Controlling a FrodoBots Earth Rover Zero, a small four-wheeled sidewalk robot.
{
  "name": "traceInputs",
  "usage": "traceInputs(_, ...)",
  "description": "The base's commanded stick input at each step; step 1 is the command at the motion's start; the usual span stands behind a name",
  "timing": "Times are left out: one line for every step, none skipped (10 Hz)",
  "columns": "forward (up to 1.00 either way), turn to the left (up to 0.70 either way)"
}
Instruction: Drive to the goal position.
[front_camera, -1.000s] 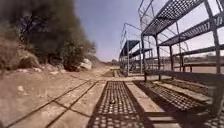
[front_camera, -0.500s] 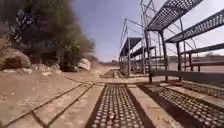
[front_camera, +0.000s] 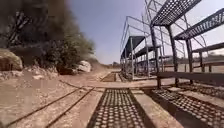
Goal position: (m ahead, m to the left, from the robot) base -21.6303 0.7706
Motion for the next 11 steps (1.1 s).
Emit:
traceInputs(1.0, 0.0)
traceInputs(1.0, 0.0)
traceInputs(1.0, 0.0)
traceInputs(1.0, 0.0)
traceInputs(1.0, 0.0)
traceInputs(1.0, 0.0)
traceInputs(1.0, 0.0)
traceInputs(1.0, 0.0)
traceInputs(1.0, 0.0)
traceInputs(1.0, 0.0)
traceInputs(1.0, 0.0)
